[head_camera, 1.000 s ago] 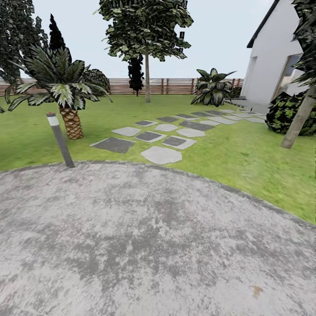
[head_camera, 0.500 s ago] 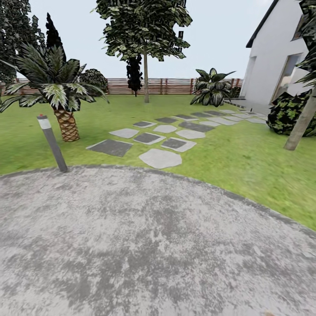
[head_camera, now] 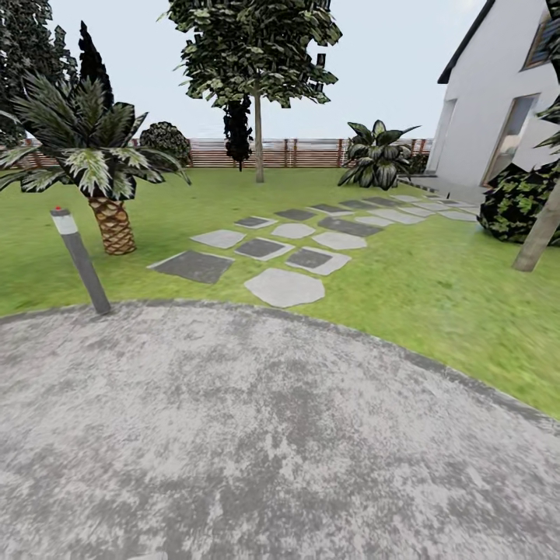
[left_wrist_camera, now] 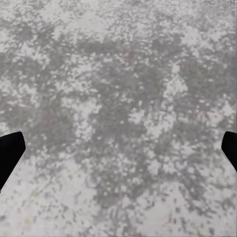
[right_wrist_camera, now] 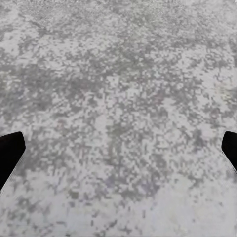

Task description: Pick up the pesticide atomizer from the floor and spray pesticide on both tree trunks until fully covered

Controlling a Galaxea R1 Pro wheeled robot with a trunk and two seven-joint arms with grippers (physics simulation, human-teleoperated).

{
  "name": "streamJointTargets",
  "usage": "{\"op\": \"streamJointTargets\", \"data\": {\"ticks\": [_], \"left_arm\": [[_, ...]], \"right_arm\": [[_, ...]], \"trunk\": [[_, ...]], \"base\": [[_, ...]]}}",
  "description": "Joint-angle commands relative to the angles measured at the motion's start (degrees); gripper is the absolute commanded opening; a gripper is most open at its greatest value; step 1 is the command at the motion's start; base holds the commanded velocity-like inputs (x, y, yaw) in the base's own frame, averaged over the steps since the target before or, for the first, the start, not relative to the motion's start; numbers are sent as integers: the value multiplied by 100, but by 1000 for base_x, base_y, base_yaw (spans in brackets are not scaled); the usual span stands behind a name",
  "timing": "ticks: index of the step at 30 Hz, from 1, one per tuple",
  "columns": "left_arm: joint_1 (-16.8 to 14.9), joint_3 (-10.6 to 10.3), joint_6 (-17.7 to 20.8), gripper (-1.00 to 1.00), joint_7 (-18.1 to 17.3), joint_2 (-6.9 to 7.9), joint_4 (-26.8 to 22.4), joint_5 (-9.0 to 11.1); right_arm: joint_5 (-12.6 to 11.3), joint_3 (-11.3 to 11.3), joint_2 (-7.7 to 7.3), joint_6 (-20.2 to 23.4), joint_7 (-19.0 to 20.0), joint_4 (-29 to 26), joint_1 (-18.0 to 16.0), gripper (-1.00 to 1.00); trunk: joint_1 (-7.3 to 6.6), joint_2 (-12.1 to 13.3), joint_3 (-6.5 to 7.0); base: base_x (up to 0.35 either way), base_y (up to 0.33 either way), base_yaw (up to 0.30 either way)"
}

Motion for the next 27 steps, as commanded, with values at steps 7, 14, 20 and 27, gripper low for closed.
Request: {"op": "streamJointTargets", "data": {"ticks": [7, 14, 20, 27], "left_arm": [[-3, 3, -19, 100, 1, 0, 5, 10], [-3, 3, -19, 100, 1, 0, 3, 10], [-3, 3, -18, 100, 1, 0, 6, 10], [-4, 3, -19, 100, 1, 0, 6, 10]], "right_arm": [[6, -2, 2, -17, -3, 4, -3, 100], [6, -2, 2, -17, -3, 4, -3, 100], [6, -2, 1, -17, -3, 4, -3, 100], [6, -2, 1, -17, -3, 4, -3, 100]], "trunk": [[2, -2, -5], [2, -2, -5], [2, -2, -5], [2, -2, -5]], "base": [[340, 0, 0], [340, 0, 0], [340, 0, 0], [340, 0, 0]]}}
